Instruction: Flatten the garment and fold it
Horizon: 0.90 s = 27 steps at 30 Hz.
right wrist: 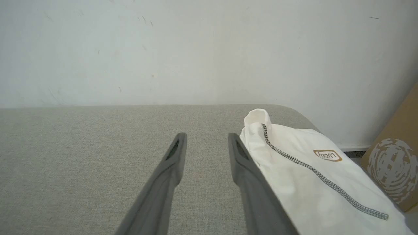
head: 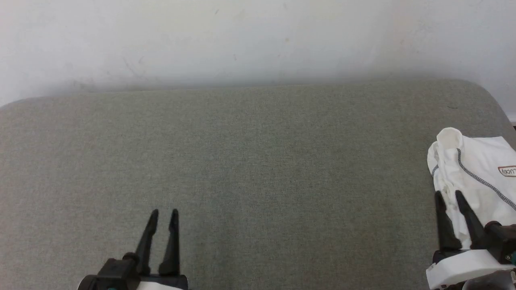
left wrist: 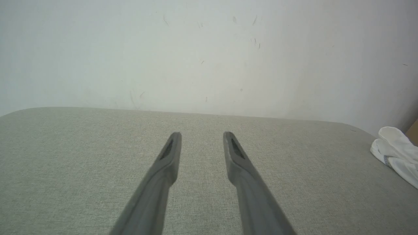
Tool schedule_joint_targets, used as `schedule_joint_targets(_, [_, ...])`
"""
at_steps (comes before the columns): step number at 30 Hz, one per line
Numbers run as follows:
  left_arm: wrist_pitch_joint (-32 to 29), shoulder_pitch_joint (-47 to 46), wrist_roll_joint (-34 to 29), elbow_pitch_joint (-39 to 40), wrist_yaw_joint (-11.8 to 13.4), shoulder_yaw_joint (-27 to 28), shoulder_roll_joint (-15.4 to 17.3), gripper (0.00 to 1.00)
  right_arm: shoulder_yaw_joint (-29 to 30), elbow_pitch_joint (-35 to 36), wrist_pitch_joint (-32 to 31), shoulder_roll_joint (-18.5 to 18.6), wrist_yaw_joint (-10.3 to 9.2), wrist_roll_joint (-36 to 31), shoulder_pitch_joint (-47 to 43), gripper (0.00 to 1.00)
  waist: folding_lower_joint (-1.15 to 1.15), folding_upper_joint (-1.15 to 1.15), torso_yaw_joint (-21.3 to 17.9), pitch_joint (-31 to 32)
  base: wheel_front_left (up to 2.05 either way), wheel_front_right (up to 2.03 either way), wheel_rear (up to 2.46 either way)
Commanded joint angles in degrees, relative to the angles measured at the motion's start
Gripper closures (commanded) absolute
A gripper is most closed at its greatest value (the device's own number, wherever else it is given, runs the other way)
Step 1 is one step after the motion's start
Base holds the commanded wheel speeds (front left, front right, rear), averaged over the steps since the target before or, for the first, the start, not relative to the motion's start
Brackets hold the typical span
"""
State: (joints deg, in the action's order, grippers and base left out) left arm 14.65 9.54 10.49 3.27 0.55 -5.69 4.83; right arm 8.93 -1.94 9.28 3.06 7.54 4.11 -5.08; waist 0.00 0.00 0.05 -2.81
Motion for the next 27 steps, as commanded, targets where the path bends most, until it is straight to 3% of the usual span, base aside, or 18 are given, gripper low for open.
schedule_joint_targets(1, [0.0, 0.0, 0.0, 0.0, 0.0, 0.0, 0.0, 1.00, 0.0, 0.0, 0.0, 0.0, 0.00, 0.0, 0.0, 1.00, 0.00, 0.00, 0.0, 0.0, 0.00, 0.00, 0.00])
schedule_joint_targets(27, [-2.8, -1.8, -2.0, -0.6, -0.1, 1.0, -0.4, 1.00, -1.7, 0.4, -1.8, 0.0, -0.01, -0.8, 1.0, 1.00, 0.00, 0.00, 0.0, 0.5, 0.00, 0.00, 0.00])
